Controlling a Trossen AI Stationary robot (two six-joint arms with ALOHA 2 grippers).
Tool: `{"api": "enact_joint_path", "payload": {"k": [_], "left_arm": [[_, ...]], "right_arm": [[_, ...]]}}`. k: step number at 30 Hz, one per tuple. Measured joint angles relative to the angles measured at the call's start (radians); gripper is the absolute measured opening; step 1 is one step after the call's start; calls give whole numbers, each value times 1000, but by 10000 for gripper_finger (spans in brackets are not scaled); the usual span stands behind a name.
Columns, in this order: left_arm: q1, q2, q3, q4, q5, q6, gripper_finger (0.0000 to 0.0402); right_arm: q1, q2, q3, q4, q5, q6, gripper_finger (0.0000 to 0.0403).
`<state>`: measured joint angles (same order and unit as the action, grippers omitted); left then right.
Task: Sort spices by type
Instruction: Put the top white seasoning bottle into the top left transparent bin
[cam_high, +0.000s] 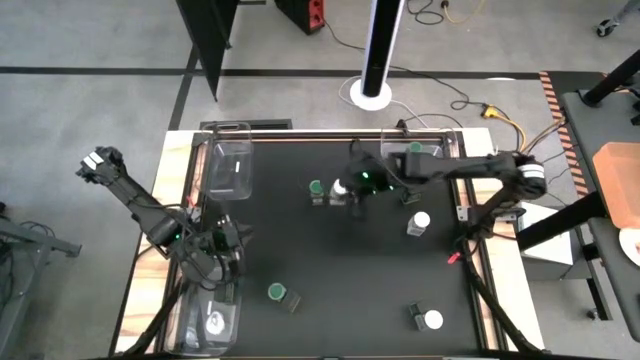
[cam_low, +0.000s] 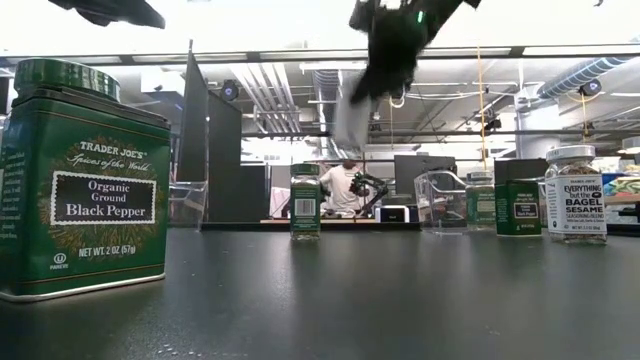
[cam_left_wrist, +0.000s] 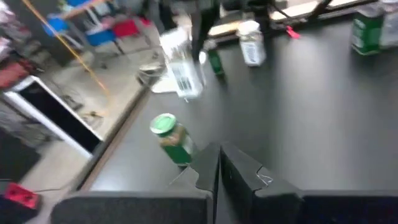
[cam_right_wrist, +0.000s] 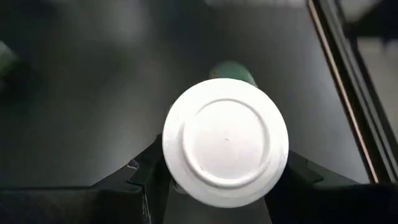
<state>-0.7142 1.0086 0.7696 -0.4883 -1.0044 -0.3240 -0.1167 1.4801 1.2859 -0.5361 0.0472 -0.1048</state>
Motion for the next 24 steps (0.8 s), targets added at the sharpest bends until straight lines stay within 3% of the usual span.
{"api": "enact_joint_path", "payload": {"k": [5, 10, 14, 20, 24], "left_arm": [[47, 24, 0, 52, 60, 8, 11], [70, 44, 0, 146, 159, 78, 71], [73, 72, 0, 214, 141, 120, 134], [100, 136, 0, 251, 8, 138, 215], [149, 177, 0, 270, 33, 146, 243]], "right_arm": [[146, -40, -27, 156, 110, -36, 189], [225, -8, -32, 287, 162, -107, 189], [241, 35, -32, 400, 165, -159, 189], [243, 107, -15, 452, 167, -211, 189], [244, 148, 17, 464, 183, -244, 189]]}}
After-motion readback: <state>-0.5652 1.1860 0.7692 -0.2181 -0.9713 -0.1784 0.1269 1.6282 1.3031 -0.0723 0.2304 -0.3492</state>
